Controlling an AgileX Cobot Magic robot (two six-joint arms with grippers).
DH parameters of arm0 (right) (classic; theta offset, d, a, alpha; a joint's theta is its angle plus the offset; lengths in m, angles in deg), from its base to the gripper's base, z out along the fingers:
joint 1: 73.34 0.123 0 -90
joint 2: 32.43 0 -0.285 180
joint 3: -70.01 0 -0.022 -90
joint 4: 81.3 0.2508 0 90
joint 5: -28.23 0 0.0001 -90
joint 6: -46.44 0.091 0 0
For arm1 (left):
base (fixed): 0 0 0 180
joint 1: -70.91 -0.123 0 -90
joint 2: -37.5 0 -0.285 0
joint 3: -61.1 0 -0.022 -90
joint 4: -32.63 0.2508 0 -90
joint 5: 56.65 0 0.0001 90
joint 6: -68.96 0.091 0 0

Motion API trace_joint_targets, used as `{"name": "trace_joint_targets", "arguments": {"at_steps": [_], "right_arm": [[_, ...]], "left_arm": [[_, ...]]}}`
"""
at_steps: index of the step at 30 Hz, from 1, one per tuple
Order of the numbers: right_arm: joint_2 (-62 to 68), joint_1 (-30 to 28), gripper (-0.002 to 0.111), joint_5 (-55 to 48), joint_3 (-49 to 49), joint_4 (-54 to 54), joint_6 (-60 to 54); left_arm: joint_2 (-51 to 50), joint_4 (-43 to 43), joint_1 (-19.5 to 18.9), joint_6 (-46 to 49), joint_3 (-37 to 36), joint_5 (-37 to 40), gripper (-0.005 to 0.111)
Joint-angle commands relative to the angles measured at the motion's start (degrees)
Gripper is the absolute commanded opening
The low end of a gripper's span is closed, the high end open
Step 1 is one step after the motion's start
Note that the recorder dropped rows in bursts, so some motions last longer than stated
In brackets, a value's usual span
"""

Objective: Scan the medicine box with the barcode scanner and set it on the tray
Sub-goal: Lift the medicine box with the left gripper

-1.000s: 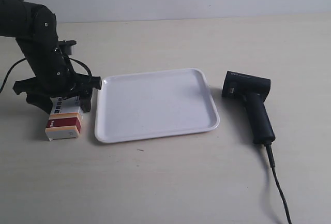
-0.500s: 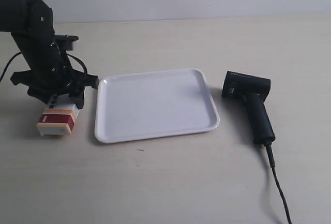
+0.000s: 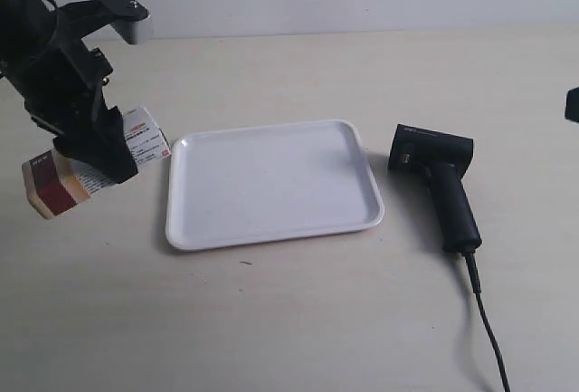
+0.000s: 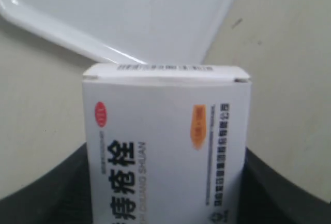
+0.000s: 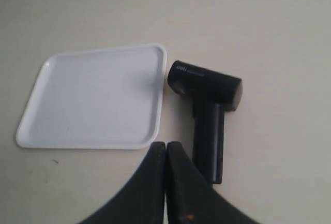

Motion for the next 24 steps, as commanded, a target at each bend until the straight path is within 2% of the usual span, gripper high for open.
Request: {"name": "trace_joint_targets", "arguments": {"at_steps": [1, 4, 7, 10, 13, 19, 24], "right_arm": [[5.2, 0.1, 0.0, -4.4, 2.8, -0.6, 0.0], [10.5, 0.1, 0.0, -9.2, 6.5, -1.4, 0.0], [15.7, 0.1, 0.0, -12.1, 8.6, -5.6, 4.8], [20.7, 0.1, 0.0, -12.7, 8.7, -15.2, 17.5], [25.3, 0.1, 0.0, -12.6, 8.7, -14.3, 18.6], [30.0, 0.1, 0.0, 3.0, 8.7, -14.2, 18.5], [29.7, 0.1, 0.0, 4.8, 8.7, -13.0, 21.4]], "left_arm": [[3.0, -1.7, 1.9, 15.0, 0.3, 3.0, 0.0], [4.2, -1.1, 4.7, 24.1, 0.3, 3.0, 0.0], [4.3, 1.9, 7.0, 24.3, 0.3, 3.0, 0.0], [4.3, 2.7, 7.7, 24.6, 0.3, 3.0, 0.0], [4.2, 2.4, 8.0, 24.7, 0.3, 3.0, 0.0], [4.2, 2.1, 8.1, 21.7, 0.3, 3.0, 0.0], [4.2, 0.6, 8.1, 20.9, 0.3, 3.0, 0.0]]}}
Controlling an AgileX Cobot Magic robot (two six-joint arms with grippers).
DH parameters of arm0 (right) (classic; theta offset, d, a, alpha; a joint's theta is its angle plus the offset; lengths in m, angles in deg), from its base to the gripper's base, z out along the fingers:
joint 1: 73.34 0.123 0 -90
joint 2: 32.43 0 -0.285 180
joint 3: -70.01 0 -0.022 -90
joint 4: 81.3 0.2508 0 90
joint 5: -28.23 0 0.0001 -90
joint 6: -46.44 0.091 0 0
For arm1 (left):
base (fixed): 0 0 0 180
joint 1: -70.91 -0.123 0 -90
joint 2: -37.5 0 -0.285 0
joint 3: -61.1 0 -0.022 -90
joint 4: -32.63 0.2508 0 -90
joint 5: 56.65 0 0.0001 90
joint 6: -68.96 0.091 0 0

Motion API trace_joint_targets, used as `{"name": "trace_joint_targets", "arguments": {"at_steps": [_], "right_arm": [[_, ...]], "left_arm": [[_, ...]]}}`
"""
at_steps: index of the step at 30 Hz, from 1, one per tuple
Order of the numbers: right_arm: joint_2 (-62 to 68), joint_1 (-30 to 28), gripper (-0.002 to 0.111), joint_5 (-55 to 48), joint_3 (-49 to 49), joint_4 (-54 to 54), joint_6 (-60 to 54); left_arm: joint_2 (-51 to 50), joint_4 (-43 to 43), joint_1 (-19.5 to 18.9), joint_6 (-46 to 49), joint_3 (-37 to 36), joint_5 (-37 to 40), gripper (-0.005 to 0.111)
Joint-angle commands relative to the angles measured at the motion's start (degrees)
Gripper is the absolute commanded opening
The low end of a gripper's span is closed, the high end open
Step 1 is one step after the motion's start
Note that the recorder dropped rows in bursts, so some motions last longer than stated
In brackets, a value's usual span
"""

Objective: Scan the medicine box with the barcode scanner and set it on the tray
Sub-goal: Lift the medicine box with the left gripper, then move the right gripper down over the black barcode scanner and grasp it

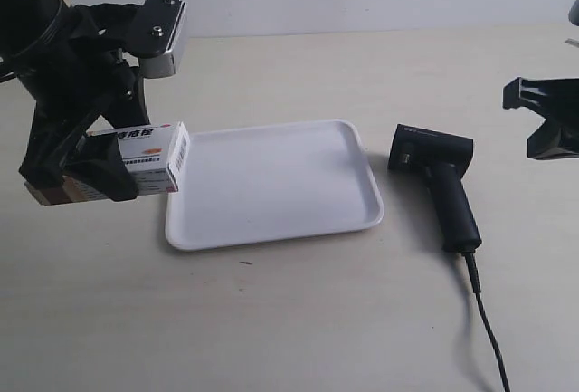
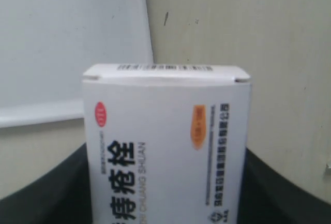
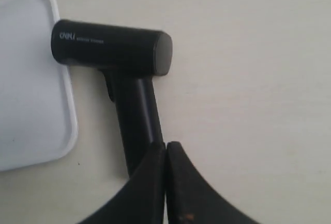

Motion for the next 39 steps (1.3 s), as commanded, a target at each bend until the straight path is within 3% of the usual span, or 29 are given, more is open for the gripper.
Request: {"name": "trace_joint_targets", "arguments": {"at_steps": [1, 10, 21, 26, 30, 36, 39], "right_arm": [[-0.2, 0.1, 0.0, 1.2, 0.4, 1.1, 1.6], [4.5, 0.1, 0.002, -0.3, 1.2, 5.1, -1.0], [12.4, 0.8, 0.061, -11.2, 11.4, 7.3, -4.9], [14.5, 5.9, 0.062, -12.1, 13.7, 5.7, -2.2], [17.0, 8.4, 0.062, -15.1, 16.0, -7.1, 10.7], [19.2, 9.2, 0.063, -13.9, 17.0, -7.7, 11.2], [21.2, 9.4, 0.07, -12.6, 17.0, -8.7, 11.2]], "left_arm": [[0.3, -1.8, 0.3, -1.5, 0.3, 0.2, 0.0], [0.0, -2.5, 0.3, -1.5, 0.3, -1.3, 0.0], [-2.4, -3.4, 0.3, -1.8, 0.3, -2.2, 0.0], [-2.4, -3.4, 0.3, -1.8, 0.3, -2.5, 0.0], [-2.4, -3.4, 0.3, -1.8, 0.3, -2.5, 0.0], [-2.4, -3.7, 0.3, -1.8, 0.3, -2.7, 0.0], [-2.4, -3.9, 0.3, -1.8, 0.3, -2.7, 0.0]]}}
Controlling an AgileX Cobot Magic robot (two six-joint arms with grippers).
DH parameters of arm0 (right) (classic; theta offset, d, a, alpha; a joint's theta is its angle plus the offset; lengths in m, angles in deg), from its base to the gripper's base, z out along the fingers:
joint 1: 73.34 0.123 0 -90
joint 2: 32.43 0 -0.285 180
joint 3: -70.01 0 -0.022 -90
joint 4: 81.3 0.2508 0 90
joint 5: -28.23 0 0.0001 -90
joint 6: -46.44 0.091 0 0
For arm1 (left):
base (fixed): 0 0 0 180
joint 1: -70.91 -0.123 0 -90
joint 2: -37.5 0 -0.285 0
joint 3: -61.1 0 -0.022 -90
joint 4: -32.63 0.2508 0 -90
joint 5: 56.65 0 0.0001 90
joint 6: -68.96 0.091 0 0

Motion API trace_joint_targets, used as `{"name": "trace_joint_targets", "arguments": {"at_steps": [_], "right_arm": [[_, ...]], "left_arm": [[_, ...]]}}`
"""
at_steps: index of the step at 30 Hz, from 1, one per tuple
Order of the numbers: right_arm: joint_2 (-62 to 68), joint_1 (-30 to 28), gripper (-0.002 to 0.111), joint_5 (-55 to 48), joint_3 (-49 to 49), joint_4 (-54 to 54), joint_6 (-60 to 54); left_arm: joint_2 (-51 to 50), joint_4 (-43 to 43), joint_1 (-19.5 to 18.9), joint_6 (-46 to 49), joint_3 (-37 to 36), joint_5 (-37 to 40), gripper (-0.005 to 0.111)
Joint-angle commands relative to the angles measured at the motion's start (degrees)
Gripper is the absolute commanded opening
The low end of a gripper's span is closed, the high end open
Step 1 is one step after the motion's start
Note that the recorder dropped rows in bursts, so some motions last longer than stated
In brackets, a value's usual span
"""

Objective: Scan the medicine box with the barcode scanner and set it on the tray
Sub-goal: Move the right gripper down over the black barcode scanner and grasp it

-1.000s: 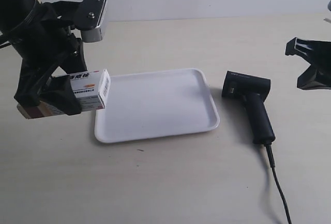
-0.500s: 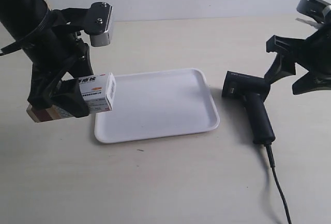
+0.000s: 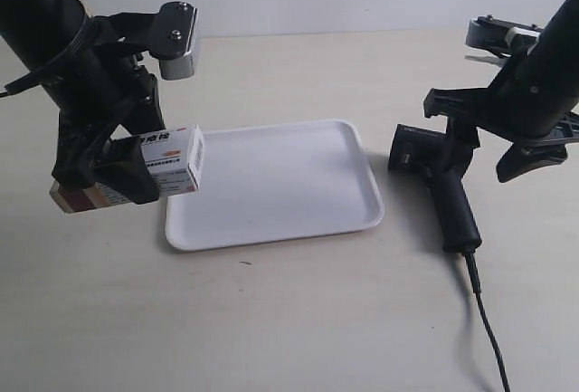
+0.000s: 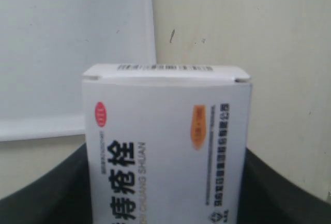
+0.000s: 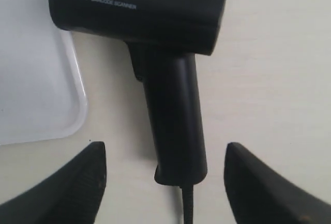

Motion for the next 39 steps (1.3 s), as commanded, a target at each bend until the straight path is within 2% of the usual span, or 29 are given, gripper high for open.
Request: {"name": "trace_joint_targets", "arguments": {"at_steps": [1, 25, 31, 39], "right_arm": [[2.7, 0.4, 0.073, 2.1, 0.5, -1.4, 0.4], [12.2, 0.4, 0.074, 11.4, 1.1, 2.8, -0.6], [12.5, 0.4, 0.07, 13.1, 1.1, 2.8, -1.1], [12.8, 0.4, 0.07, 13.3, 1.1, 2.8, -1.1]], "left_arm": [[0.1, -1.1, 0.3, -0.5, 0.3, -0.3, 0.0], [0.1, -1.0, 0.3, -0.5, 0.3, -2.5, 0.0], [0.1, -1.0, 0.3, -0.5, 0.3, -2.6, 0.0], [0.1, -1.0, 0.3, -0.5, 0.3, -2.6, 0.0]]}}
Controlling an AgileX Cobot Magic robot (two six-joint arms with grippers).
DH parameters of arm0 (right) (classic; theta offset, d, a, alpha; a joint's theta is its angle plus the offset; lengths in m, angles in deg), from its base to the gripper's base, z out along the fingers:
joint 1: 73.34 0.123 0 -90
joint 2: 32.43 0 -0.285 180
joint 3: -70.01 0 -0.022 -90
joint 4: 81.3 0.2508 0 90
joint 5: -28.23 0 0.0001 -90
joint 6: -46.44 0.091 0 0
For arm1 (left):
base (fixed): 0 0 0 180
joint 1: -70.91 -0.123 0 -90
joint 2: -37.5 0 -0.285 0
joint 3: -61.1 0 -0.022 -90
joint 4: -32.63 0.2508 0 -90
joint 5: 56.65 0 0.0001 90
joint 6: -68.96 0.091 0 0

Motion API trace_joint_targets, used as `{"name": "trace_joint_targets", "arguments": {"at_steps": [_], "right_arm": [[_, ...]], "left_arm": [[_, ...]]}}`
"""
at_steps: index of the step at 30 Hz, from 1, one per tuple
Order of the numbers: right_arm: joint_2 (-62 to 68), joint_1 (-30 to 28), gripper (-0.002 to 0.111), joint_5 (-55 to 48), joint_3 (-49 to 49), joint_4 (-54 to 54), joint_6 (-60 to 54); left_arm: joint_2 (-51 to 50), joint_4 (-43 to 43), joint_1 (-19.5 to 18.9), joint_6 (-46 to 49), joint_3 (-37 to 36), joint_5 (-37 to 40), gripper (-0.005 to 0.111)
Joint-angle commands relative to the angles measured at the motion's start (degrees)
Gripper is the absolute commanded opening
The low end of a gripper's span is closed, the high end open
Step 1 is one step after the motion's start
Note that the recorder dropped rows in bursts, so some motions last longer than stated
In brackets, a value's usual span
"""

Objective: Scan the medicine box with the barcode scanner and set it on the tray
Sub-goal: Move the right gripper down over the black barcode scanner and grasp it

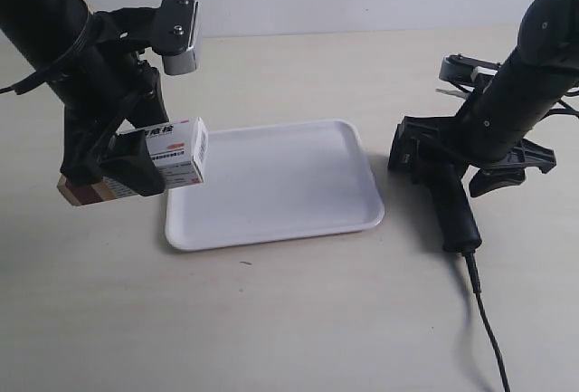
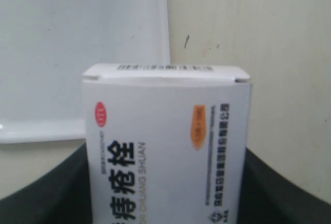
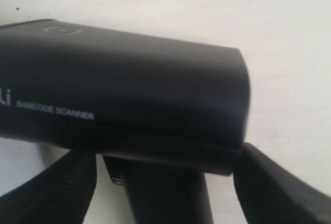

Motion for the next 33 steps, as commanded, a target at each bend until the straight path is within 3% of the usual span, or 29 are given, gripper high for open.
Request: {"name": "trace_joint_targets", "arguments": {"at_steps": [1, 12, 21, 30, 33], "right_arm": [[0.7, 0.1, 0.07, 0.7, 0.2, 0.1, -0.6], [1.3, 0.1, 0.063, 0.5, 0.2, 0.1, -0.6], [1.3, 0.1, 0.036, 0.4, 0.2, 0.1, -0.6], [1.3, 0.1, 0.0, -2.5, 0.2, 0.1, -5.0], [0.1, 0.1, 0.0, -5.9, 0.2, -2.1, -5.2]], "left_arm": [[0.1, -1.2, 0.3, -0.5, 0.3, -0.3, 0.0], [0.1, -1.4, 0.3, -0.5, 0.3, -0.3, 0.0], [0.1, -1.7, 0.3, -0.5, 0.3, -0.4, 0.0], [0.1, -1.7, 0.3, -0.5, 0.3, -0.6, 0.0], [0.1, -1.9, 0.3, -0.5, 0.3, -0.8, 0.0]]}}
